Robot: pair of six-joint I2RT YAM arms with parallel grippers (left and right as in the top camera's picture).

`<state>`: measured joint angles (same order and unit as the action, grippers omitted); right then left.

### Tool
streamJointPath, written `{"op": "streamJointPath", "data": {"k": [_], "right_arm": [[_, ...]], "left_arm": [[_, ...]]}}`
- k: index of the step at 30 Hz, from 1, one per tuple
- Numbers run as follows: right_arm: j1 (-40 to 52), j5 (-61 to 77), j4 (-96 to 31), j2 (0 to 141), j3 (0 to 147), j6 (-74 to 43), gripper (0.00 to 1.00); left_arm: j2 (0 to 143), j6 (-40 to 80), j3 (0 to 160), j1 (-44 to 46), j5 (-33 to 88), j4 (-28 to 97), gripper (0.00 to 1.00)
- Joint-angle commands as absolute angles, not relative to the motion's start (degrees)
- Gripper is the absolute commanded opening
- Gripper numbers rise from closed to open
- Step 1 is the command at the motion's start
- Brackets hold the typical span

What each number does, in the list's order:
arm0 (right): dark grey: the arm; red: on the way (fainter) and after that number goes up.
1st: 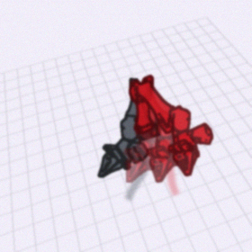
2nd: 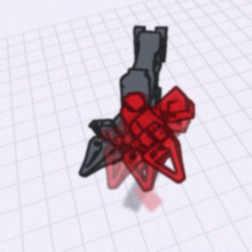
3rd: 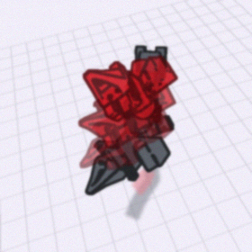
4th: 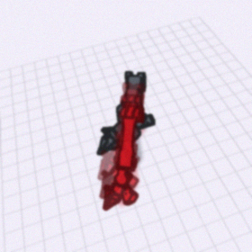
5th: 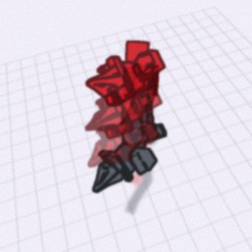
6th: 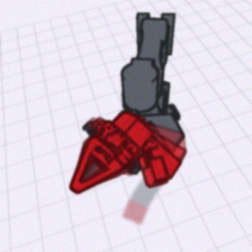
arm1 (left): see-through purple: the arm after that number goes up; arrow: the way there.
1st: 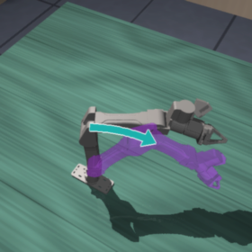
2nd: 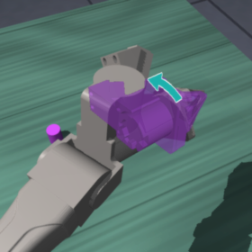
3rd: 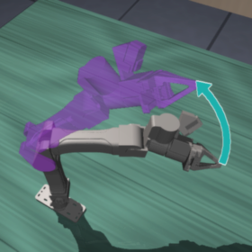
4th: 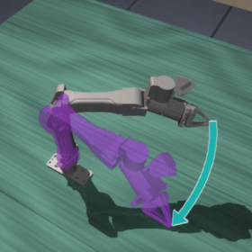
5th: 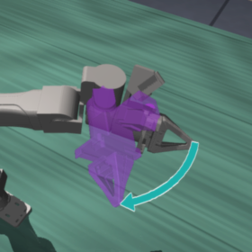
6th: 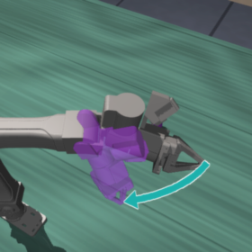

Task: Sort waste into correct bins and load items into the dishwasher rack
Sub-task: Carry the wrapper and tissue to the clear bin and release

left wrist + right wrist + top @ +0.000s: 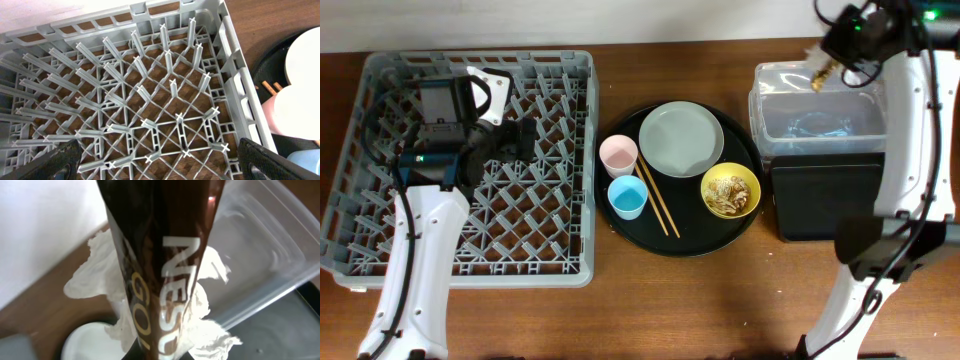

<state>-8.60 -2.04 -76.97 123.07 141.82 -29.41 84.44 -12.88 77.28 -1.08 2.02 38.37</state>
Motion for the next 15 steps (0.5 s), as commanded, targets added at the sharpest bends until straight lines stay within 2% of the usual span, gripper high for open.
{"op": "streamJointPath", "data": {"k": [1, 2, 4, 6, 7, 12, 15], "right_arm": [[-11.4, -1.7, -75.9, 127.9, 136.8, -29.4, 0.08], [-11.6, -1.5, -73.8, 128.6, 134.3, -29.4, 0.34], [-11.5, -1.4, -70.1, 128.9, 130.4, -29.4, 0.57], [-11.6, -1.1, -68.1, 128.9, 128.7, -29.3, 0.86], [-11.7, 0.0, -67.4, 128.9, 128.9, -27.6, 0.96], [-11.5, 11.6, -71.0, 125.2, 134.4, -18.9, 0.99], [-10.5, 17.4, -76.3, 121.5, 137.6, -13.8, 0.95]], "left_arm": [[84.8, -13.6, 78.7, -0.9, 2.8, 38.5, 0.99], [84.8, -13.6, 78.7, -0.9, 2.8, 38.5, 0.99], [84.8, -13.6, 78.7, -0.9, 2.8, 38.5, 0.99], [84.8, -13.6, 78.7, -0.9, 2.8, 38.5, 0.99], [84.8, -13.6, 78.7, -0.9, 2.8, 38.5, 0.99], [84.8, -13.6, 78.7, -0.9, 2.8, 38.5, 0.99], [84.8, -13.6, 78.7, -0.9, 2.8, 38.5, 0.99]]}}
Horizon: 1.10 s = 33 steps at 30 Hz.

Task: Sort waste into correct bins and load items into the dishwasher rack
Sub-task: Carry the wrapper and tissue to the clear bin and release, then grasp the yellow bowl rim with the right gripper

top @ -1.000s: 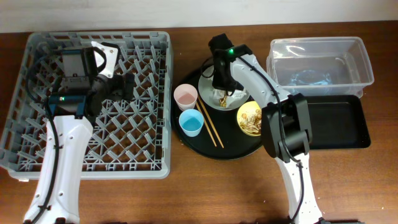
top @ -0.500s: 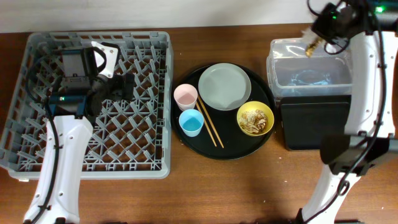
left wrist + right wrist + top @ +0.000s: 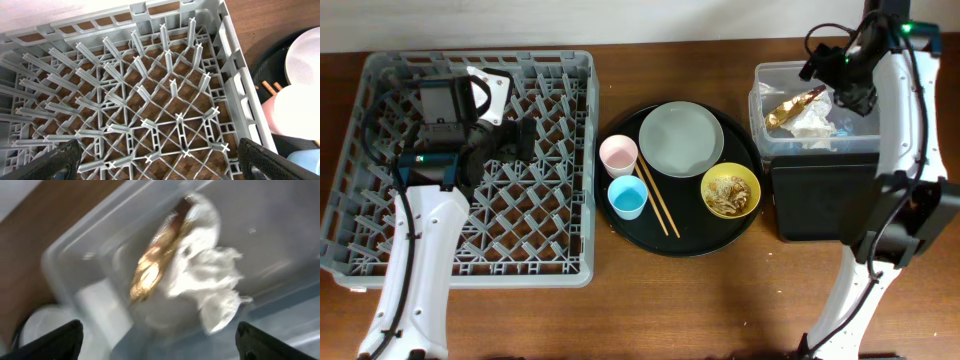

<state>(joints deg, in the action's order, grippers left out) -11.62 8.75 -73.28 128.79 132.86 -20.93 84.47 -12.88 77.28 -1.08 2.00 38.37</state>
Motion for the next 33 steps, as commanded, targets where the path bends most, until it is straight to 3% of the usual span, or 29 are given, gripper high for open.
{"op": "streamJointPath", "data": {"k": [1, 10, 16, 21, 26, 33], "right_arm": [[-9.6, 17.4, -78.9, 119.4, 138.6, -13.2, 0.94], [-1.9, 16.6, -92.7, 108.4, 138.7, -12.4, 0.81], [8.2, 4.1, -96.0, 108.5, 134.9, -16.7, 0.76], [16.5, -2.0, -87.9, 109.3, 123.9, -20.5, 0.69], [22.3, -2.1, -73.2, 109.3, 105.8, -20.4, 0.49], [23.2, -2.2, -57.3, 109.3, 83.6, -20.4, 0.39]], "left_arm": [[84.8, -13.6, 78.7, -0.9, 2.8, 38.5, 0.99], [83.6, -13.1, 78.7, -0.9, 2.6, 38.5, 0.99], [77.6, -6.3, 78.7, -0.9, -1.8, 38.5, 0.99], [76.2, -4.8, 78.7, -0.9, -3.9, 38.7, 0.99], [76.3, -4.8, 78.7, -0.9, -3.9, 39.4, 0.99], [76.3, -4.8, 78.7, -0.9, -3.9, 39.8, 0.99]]}}
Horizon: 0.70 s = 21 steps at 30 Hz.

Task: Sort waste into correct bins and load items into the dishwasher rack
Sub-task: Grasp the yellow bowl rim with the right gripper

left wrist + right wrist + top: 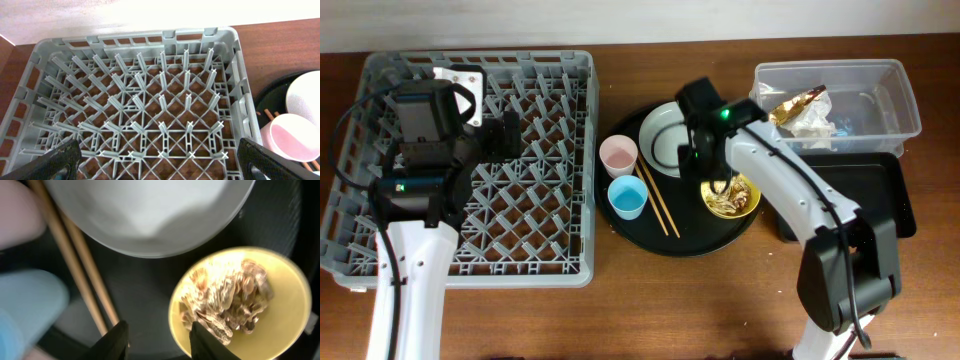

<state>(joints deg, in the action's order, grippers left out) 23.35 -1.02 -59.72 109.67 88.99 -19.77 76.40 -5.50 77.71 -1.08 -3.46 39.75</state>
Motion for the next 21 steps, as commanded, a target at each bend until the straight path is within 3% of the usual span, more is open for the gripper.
{"op": "streamJointPath", "data": {"k": [1, 7, 14, 17, 18, 19, 20, 21], "right_arm": [[23.2, -2.2, -55.9, 109.3, 81.1, -20.1, 0.38], [23.2, -2.1, -53.6, 109.3, 77.7, -19.3, 0.29], [23.2, -2.0, -52.0, 109.4, 75.0, -12.4, 0.29], [23.2, -2.0, -51.8, 109.4, 74.2, -12.4, 0.24], [23.2, -2.0, -51.7, 109.4, 74.2, -12.4, 0.22], [23.2, -2.0, -51.5, 109.4, 74.2, -12.4, 0.1], [23.2, -2.0, -51.5, 109.4, 74.3, -12.4, 0.04], [23.2, -2.0, -51.5, 109.3, 74.3, -12.4, 0.04]], "left_arm": [[76.3, -4.8, 78.7, -0.9, -3.9, 39.8, 0.99], [76.3, -4.8, 78.7, -0.9, -3.9, 39.8, 0.99], [76.3, -4.8, 78.7, -0.9, -3.9, 39.8, 0.99], [76.3, -4.8, 78.7, -0.9, -3.9, 39.8, 0.99], [76.3, -4.8, 78.7, -0.9, -3.9, 39.8, 0.99], [76.3, -4.7, 78.7, -0.9, -3.9, 39.8, 0.99], [76.3, -4.8, 78.7, -0.9, -3.9, 39.8, 0.99], [76.3, -4.8, 78.7, -0.9, -3.9, 39.8, 0.99]]}}
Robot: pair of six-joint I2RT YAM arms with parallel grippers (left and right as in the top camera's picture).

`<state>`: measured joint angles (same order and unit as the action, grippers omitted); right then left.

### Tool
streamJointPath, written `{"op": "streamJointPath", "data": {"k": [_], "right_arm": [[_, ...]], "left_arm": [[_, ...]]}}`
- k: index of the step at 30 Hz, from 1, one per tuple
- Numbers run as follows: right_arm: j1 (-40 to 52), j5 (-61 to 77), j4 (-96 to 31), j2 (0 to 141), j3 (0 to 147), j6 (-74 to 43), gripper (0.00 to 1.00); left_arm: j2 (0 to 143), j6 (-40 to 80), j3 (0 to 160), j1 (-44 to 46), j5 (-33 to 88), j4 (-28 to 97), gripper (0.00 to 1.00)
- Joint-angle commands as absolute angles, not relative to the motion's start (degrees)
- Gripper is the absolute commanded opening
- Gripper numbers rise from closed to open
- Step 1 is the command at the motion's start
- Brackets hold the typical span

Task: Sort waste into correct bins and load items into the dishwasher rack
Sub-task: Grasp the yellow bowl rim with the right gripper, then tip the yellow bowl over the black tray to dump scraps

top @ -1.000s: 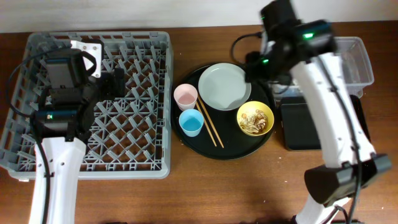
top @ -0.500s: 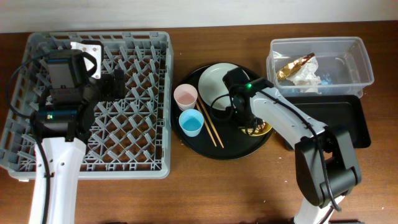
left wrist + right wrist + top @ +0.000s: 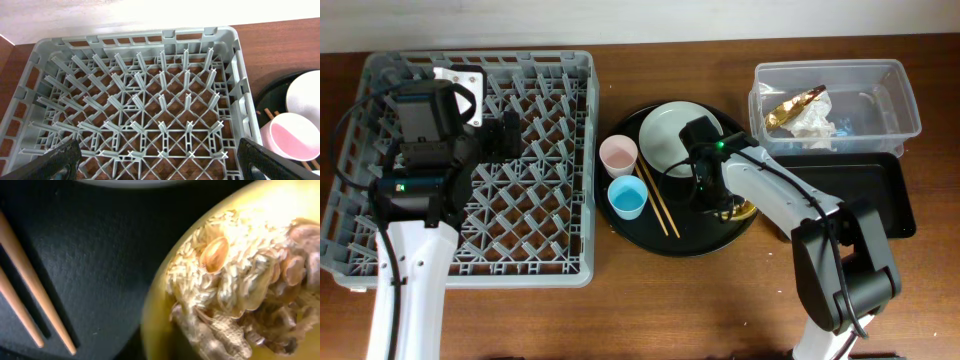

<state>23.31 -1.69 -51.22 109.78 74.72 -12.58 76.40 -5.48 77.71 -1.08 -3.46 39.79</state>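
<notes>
The yellow bowl (image 3: 240,280) of rice and food scraps fills the right wrist view, very close. From overhead, my right gripper (image 3: 718,197) is down over that bowl (image 3: 750,211) on the black round tray (image 3: 682,238); its fingers do not show. Also on the tray are a pale plate (image 3: 672,135), a pink cup (image 3: 618,155), a blue cup (image 3: 626,197) and chopsticks (image 3: 658,203). My left gripper (image 3: 160,167) hangs open over the grey dishwasher rack (image 3: 240,105), holding nothing.
The clear bin (image 3: 895,85) at the back right holds a brown-gold wrapper (image 3: 794,104) and a crumpled tissue (image 3: 815,121). A black bin (image 3: 855,195) lies in front of it. The rack (image 3: 582,170) takes up the table's left side.
My right gripper has dropped closer to the yellow bowl, which now fills its view, and its fingers are out of frame. The left arm has not moved.
My right gripper held a brown wrapper with a tissue above the clear bin. Then both lay in the bin and the gripper was open. Later the right arm was over the tray by the bowl, and the left wrist sat higher over the rack. Now the right gripper is at the bowl.
</notes>
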Motion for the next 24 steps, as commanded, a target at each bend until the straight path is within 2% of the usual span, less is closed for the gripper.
{"op": "streamJointPath", "data": {"k": [1, 4, 11, 14, 18, 24], "right_arm": [[23.2, -2.0, -52.1, 109.1, 74.8, -12.5, 0.04], [23.2, 0.0, -55.6, 107.3, 77.6, -12.4, 0.04], [20.3, 4.5, -68.6, 92.6, 90.1, -12.4, 0.04], [13.0, 10.5, -70.9, 86.3, 90.3, -10.7, 0.04], [0.9, 19.9, -72.3, 84.4, 89.5, -1.6, 0.04], [-15.7, 39.2, -65.6, 85.0, 79.1, 9.6, 0.04]], "left_arm": [[76.3, -4.8, 78.7, -0.9, -3.9, 39.8, 0.99], [76.3, -4.8, 78.7, -0.9, -3.9, 39.8, 0.99], [76.3, -4.8, 78.7, -0.9, -3.9, 39.8, 0.99], [76.3, -4.7, 78.7, -0.9, -3.9, 39.8, 0.99], [76.3, -4.8, 78.7, -0.9, -3.9, 39.8, 0.99], [76.3, -4.7, 78.7, -0.9, -3.9, 39.8, 0.99]]}}
